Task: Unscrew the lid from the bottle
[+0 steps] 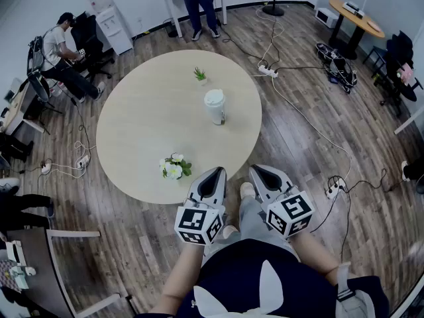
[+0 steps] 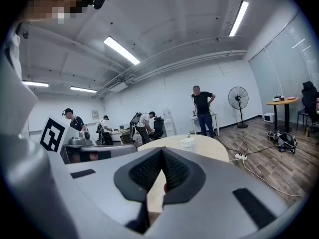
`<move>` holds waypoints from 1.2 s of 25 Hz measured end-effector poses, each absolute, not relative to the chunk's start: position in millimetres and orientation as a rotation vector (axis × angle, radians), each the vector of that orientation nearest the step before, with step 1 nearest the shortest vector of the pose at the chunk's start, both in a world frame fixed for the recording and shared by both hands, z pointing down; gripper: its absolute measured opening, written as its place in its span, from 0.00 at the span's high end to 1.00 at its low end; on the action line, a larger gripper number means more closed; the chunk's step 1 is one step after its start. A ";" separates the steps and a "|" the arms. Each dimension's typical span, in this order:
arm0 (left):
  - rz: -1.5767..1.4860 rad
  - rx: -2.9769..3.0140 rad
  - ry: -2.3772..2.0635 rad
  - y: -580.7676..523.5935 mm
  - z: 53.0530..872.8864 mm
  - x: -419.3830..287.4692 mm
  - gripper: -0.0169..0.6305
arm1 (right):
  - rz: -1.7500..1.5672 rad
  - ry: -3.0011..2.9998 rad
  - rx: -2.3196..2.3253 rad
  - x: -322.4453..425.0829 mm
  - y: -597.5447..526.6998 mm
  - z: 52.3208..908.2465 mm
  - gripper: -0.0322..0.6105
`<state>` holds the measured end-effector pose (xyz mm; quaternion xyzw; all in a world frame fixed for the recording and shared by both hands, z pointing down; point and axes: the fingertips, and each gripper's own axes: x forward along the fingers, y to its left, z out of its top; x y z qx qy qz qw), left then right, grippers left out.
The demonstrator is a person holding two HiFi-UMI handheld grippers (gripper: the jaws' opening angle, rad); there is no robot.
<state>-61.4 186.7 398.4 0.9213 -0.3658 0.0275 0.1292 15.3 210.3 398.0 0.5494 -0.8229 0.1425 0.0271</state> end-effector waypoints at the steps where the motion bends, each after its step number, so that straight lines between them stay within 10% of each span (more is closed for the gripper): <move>1: 0.079 2.672 -1.068 182.8 398.4 -63.7 0.93 | 0.443 -2.541 1.688 13.4 207.1 398.9 0.95; 18: 0.176 2.680 -1.181 80.9 395.1 -60.9 0.93 | 0.433 -2.505 1.705 32.6 94.2 397.5 0.94; 30: 0.291 2.663 -1.148 17.8 424.7 -49.7 0.50 | 0.507 -2.534 1.573 39.0 25.5 413.5 0.47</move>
